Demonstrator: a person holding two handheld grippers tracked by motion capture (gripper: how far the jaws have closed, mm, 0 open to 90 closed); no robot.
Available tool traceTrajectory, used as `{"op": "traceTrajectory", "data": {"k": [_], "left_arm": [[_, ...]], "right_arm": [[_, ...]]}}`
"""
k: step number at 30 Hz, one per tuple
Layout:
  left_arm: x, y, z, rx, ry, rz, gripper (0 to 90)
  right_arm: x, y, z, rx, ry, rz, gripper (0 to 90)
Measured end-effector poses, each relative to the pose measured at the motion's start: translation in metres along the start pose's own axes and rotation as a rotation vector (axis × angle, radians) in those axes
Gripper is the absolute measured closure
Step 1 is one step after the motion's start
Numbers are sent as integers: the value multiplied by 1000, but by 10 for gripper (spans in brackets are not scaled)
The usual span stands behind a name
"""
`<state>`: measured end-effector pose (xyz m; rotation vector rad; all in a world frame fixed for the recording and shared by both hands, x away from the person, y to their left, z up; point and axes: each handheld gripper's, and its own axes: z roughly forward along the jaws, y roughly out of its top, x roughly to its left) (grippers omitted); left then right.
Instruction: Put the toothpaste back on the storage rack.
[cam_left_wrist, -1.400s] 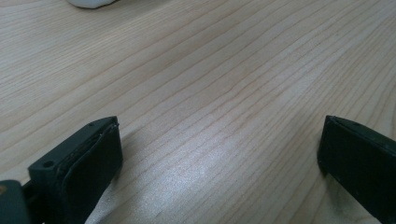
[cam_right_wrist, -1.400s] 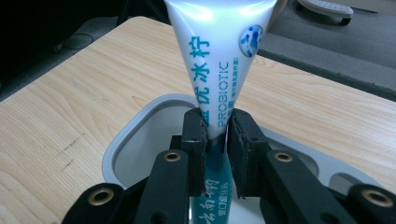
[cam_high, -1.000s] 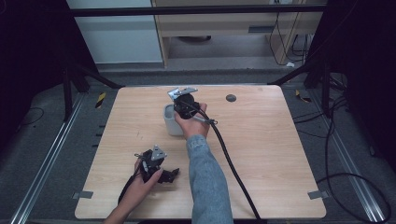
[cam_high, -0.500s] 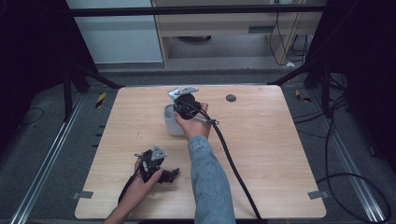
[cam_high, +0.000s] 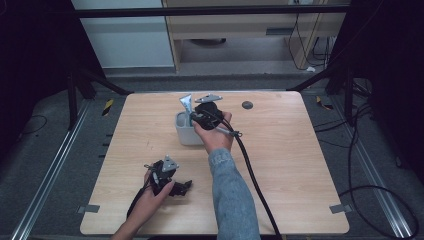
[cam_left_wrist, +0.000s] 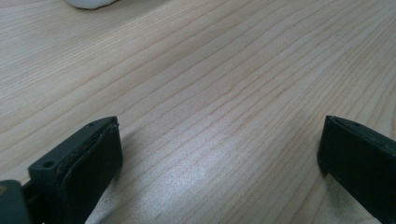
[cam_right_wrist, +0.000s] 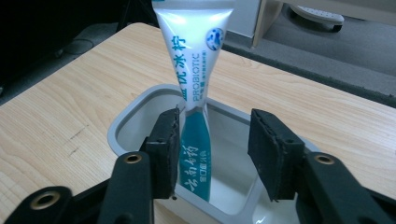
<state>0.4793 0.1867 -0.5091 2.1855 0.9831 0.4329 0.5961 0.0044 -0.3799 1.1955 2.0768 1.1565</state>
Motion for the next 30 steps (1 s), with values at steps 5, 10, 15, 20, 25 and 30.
{"op": "traceTrajectory", "data": {"k": [5,10,15,20,25,30], "left_arm": [[0,0,0,0,1,0,0],[0,0,0,0,1,1,0],[-1,0,0,0,-1,2,0],[-1,0,0,0,-2,3,0],[-1,0,0,0,-3,2,0],[-1,0,0,-3,-4,3,0]], "right_arm": [[-6,-2,-9,-8,-7,13,423],[-13,0,-20,-5,-22,15,321],[-16,-1,-32,-27,-34,-6,240],[-20,-3,-43,-18,-58,-14,130],[-25,-6,-53,-5,-93,-51,89],[-35,-15,-64,-6,-84,-59,93]]}}
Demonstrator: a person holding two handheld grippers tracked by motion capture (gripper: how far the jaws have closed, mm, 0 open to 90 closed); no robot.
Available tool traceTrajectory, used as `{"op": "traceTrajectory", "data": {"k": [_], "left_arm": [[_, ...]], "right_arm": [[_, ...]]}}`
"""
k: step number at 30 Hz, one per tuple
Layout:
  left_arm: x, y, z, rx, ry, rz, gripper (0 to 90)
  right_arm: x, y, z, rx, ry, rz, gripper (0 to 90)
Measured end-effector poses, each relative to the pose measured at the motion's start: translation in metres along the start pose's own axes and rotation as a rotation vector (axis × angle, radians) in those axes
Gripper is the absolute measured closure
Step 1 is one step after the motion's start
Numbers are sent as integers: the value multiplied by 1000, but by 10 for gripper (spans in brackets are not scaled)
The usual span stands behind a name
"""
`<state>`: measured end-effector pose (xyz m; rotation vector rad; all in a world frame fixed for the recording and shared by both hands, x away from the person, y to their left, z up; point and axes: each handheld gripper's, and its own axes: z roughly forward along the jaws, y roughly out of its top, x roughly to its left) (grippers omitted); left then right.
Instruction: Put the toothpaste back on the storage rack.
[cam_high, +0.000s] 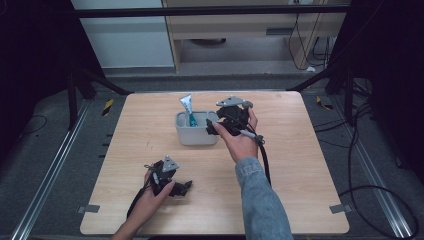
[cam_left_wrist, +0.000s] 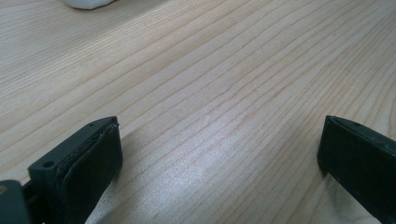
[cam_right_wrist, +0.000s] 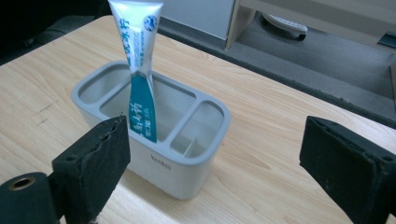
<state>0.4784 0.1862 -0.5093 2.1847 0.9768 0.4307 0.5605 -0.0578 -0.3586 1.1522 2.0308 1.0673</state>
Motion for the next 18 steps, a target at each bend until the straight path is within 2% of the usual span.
{"op": "traceTrajectory", "data": {"k": [7,14,18], "left_arm": [[0,0,0,0,-2,1,0],[0,0,0,2,-2,2,0],[0,0,0,2,-2,2,0]], "right_arm": [[-18,-25,-11,17,26,14,133],[-35,-58,-19,56,-20,-24,118],[-45,-75,-23,74,-36,-20,119]]}}
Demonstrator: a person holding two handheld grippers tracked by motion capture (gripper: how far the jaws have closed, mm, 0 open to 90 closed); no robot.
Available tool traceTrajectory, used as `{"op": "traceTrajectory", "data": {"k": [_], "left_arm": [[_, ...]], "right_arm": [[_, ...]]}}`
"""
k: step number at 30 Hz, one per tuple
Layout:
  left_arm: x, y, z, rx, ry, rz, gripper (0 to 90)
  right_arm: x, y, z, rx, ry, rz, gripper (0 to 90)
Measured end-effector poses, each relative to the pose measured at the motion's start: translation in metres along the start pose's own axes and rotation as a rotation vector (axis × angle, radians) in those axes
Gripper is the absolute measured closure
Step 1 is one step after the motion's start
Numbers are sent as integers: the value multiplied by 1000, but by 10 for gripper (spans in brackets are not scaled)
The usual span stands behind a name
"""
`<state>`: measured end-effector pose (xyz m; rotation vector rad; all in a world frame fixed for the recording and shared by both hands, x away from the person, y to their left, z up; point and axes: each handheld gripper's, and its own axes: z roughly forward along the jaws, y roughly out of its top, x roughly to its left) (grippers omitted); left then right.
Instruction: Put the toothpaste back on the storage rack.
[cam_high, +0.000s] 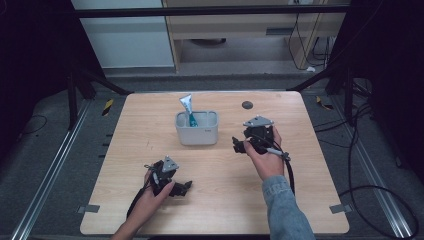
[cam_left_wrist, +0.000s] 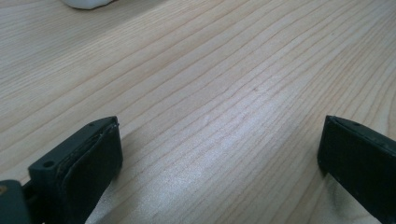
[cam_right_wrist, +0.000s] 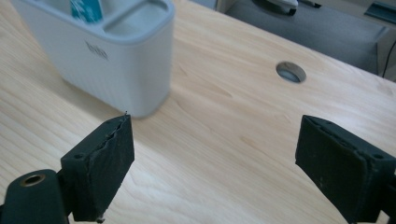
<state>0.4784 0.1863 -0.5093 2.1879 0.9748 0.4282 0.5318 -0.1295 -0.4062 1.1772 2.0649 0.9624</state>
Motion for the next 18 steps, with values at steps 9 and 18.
{"op": "traceTrajectory", "data": {"k": [9,18], "left_arm": [[0,0,0,0,1,-1,0],[0,0,0,0,1,-1,0]], "right_arm": [[-37,-39,-5,34,-40,77,128],[-63,-69,-6,73,-80,152,124]]}}
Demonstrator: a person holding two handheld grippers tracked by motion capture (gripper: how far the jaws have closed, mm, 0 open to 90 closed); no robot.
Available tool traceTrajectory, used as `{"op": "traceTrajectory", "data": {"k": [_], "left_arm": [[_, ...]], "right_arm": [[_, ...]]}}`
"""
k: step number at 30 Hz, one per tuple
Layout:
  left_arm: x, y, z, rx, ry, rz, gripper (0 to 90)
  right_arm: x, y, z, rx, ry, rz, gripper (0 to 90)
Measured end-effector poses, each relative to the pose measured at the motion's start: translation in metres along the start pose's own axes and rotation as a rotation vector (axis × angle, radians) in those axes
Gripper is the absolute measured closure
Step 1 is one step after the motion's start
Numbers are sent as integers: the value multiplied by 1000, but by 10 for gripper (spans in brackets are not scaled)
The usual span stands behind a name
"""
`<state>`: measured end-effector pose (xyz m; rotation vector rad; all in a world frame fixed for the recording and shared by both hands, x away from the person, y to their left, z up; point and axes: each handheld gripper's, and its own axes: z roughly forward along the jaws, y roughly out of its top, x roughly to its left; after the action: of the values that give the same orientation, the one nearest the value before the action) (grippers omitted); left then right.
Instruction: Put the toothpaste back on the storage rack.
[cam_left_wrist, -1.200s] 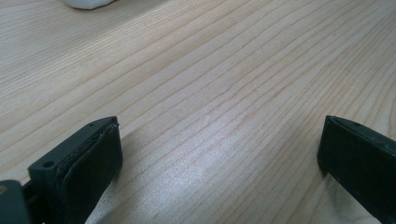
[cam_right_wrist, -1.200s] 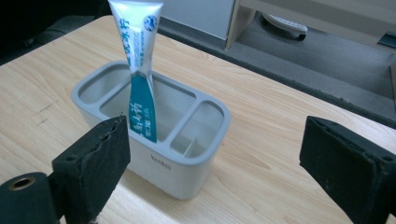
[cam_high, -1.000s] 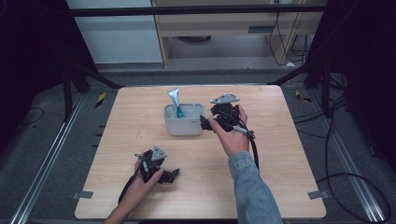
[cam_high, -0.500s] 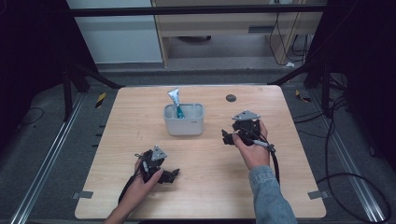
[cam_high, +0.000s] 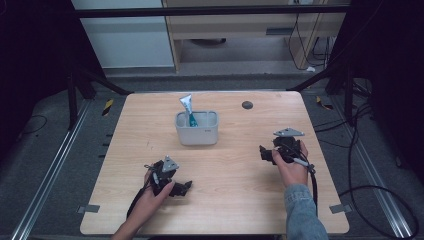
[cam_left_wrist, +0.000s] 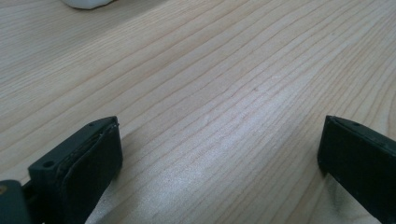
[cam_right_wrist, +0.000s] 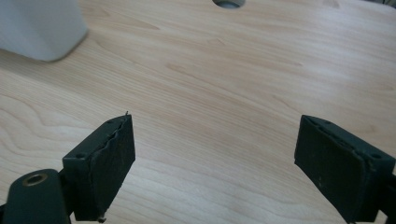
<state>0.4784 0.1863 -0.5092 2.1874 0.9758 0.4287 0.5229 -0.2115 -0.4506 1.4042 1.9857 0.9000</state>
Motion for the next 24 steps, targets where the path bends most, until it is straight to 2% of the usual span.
{"op": "traceTrajectory", "data": {"k": [9,11,12,15,18,24], "left_arm": [[0,1,1,-1,-1,2,0],[0,1,1,-1,-1,2,0],[0,1,1,-1,-1,1,0],[0,1,1,-1,-1,2,0],[0,1,1,-1,-1,2,0],[0,1,1,-1,-1,2,0]], "right_arm": [[-16,-25,8,33,-33,40,124],[-25,-35,11,33,-52,79,123],[-25,-35,11,33,-52,79,123],[-37,-48,14,27,-76,141,120],[-39,-50,16,29,-84,155,118],[-39,-48,27,34,-93,147,106]]}}
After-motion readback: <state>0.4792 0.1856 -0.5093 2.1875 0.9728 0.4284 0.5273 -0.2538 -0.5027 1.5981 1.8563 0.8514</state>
